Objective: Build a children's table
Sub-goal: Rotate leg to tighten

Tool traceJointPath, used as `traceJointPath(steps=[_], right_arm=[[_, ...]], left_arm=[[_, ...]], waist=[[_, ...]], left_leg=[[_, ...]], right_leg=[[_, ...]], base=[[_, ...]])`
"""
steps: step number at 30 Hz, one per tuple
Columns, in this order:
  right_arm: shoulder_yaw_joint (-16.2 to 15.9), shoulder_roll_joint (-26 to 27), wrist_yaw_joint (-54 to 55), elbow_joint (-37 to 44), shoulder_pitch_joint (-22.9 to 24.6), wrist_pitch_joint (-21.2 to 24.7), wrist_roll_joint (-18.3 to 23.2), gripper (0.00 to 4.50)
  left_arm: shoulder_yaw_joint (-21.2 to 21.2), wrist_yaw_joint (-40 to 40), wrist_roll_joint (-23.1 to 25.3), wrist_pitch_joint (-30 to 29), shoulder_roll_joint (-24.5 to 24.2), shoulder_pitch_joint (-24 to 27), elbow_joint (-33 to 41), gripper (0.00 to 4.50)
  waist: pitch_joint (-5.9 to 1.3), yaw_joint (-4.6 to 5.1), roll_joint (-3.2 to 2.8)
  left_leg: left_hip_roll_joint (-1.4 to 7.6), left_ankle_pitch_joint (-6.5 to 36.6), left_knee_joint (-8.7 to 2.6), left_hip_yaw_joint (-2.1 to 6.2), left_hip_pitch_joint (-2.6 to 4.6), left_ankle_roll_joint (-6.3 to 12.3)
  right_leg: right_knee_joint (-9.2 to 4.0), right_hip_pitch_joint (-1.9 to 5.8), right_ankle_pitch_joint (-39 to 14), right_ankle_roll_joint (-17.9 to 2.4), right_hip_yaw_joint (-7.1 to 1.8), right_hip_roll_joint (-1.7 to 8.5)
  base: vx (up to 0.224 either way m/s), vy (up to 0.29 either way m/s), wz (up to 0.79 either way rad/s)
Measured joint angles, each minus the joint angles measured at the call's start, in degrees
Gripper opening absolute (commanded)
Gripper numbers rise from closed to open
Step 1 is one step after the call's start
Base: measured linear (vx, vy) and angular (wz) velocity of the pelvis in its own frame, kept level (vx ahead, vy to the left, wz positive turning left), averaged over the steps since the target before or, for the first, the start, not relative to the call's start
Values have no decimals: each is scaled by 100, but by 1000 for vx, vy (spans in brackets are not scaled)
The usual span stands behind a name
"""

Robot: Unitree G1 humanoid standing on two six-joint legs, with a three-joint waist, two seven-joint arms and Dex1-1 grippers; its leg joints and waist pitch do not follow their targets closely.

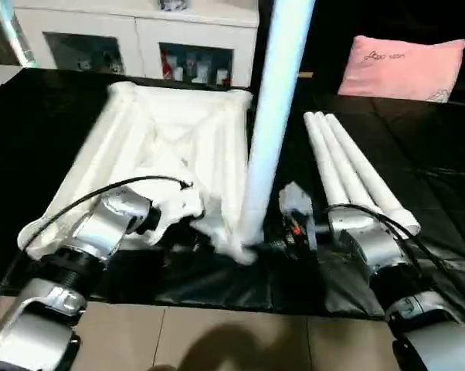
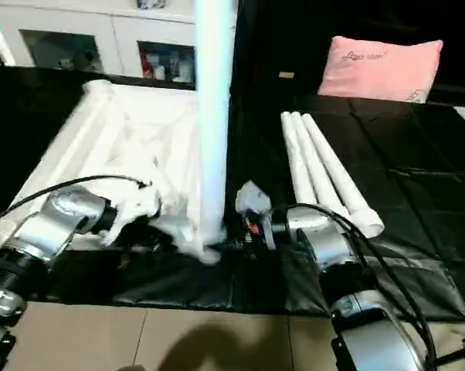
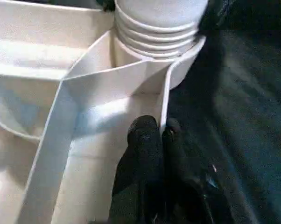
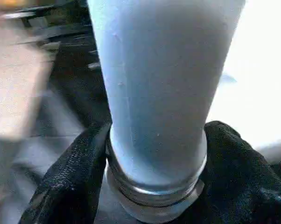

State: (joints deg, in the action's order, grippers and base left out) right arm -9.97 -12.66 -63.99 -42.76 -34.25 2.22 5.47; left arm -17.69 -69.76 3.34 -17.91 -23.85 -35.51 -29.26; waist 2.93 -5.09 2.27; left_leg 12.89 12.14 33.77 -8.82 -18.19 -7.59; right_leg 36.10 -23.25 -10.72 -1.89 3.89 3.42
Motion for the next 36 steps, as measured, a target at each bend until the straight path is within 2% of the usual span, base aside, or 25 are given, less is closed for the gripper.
traceJointPath(steps=[3,5,12,14,19,22,26,30,33,36], right_arm=[[533,538,1402,-148,-61,412,5,274],[669,789,2088,-304,-186,491,-4,274],[841,1211,3568,-654,-526,513,-126,274],[935,1232,3618,-685,-556,500,-142,330],[1029,1282,3586,-586,-447,327,-123,381],[1003,1233,3409,-516,-372,229,-113,394],[690,660,2250,-117,41,75,-94,445],[499,176,1229,197,302,-42,-52,448],[455,-144,569,364,304,-42,103,448],[447,-388,71,497,293,-28,235,448]], left_arm=[[350,969,40,-654,460,0,7,0],[466,1435,82,-864,649,-9,17,0],[656,2508,199,-1243,1197,-179,-108,0],[658,2577,235,-1272,1251,-215,-108,0],[586,2562,263,-1210,1219,-230,-69,0],[533,2488,262,-1130,1163,-229,-60,0],[428,2090,254,-791,840,-95,83,0],[401,1641,205,-347,499,-7,75,0],[388,967,30,110,159,122,88,0],[330,403,-69,422,-90,180,87,0]], waist=[[0,148,1],[-3,205,-5],[-15,232,-27],[-15,219,-28],[-14,197,-29],[-10,185,-36],[-4,164,-46],[0,201,-50],[0,172,-51],[0,127,-51]], left_leg=[[-1,-8,-5,13,17,-14],[-4,-9,-17,18,19,-16],[-10,-9,-29,19,10,-15],[-9,-9,-31,19,4,-14],[-10,-8,-71,14,2,-12],[-10,-9,-80,11,0,-12],[-8,-9,-86,10,-5,-12],[-6,-10,-86,9,-17,-11],[-6,-17,-80,10,-66,1],[-4,-30,-75,10,-80,22]], right_leg=[[-1,2,-1,5,4,-6],[-1,-1,0,6,7,-7],[-6,-4,0,6,2,-6],[-9,-4,0,5,2,-6],[-35,-7,4,-11,5,-7],[-38,-13,3,-12,5,-7],[-50,-13,3,-12,6,-9],[-51,-26,4,-13,8,-13],[-43,-69,7,-17,7,-12],[-43,-76,6,-18,9,-12]], base=[[0,0,0],[0,0,0],[0,0,0],[0,0,0],[0,0,0],[0,0,0],[0,0,0],[0,0,0],[0,0,0],[0,0,0]])
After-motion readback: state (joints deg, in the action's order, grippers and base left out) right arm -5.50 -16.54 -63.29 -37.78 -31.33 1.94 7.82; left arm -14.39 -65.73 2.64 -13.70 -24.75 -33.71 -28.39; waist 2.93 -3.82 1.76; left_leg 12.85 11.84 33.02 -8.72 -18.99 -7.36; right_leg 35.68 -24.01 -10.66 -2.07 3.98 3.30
